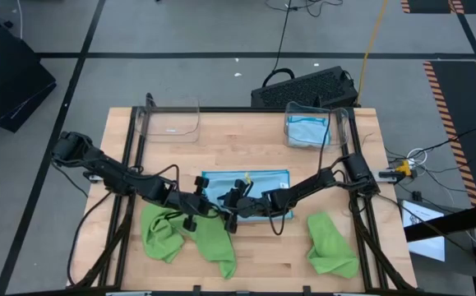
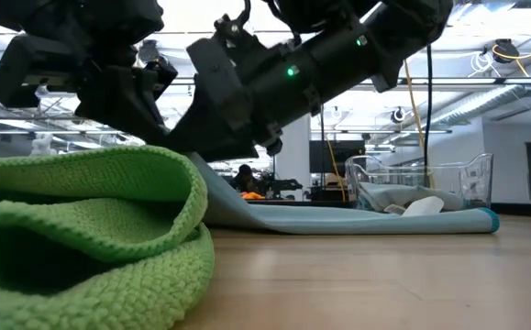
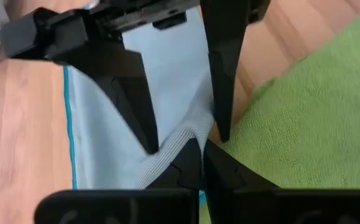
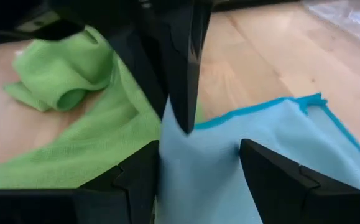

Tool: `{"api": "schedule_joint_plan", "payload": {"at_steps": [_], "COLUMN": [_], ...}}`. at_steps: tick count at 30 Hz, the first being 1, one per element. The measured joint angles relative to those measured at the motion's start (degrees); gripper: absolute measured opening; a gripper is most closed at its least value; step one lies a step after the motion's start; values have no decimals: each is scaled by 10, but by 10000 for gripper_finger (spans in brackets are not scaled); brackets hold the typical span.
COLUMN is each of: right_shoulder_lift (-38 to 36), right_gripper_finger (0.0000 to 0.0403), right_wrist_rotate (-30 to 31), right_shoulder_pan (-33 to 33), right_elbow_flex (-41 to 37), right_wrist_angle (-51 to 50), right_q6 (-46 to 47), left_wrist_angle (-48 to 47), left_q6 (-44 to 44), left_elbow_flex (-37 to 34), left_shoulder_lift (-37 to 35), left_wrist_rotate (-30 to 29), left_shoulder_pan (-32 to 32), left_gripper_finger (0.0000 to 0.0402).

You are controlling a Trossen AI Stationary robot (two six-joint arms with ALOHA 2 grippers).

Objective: Fold microfiber towels
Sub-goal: Fold the blue microfiber cloth

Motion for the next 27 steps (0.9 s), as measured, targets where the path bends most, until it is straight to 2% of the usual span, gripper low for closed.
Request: {"api": "schedule_joint_plan", "payload": {"at_steps": [3, 6, 17, 20, 22, 27], "right_shoulder_lift": [-1, -1, -1, -1, -1, -27], "right_gripper_finger": [207, 186, 39, 8, 5, 3], "right_wrist_rotate": [18, 22, 29, 26, 8, -19], "right_shoulder_pan": [-3, -7, -7, -7, -6, -6], "right_elbow_flex": [0, 0, 0, 0, 0, 0], "right_wrist_angle": [-5, -24, -48, -49, -56, -153], "right_q6": [-7, -2, 11, 6, -2, 10], "left_wrist_angle": [14, 24, 29, 26, 17, -24], "left_q6": [6, 15, 13, 3, -1, -44], "left_elbow_flex": [0, 0, 0, 0, 0, 0], "left_shoulder_lift": [0, 0, 0, 0, 0, 0], "left_wrist_rotate": [0, 2, -6, -36, -52, -59], "left_shoulder_pan": [0, 0, 0, 0, 0, -10], "left_gripper_finger": [10, 4, 9, 29, 47, 107]}}
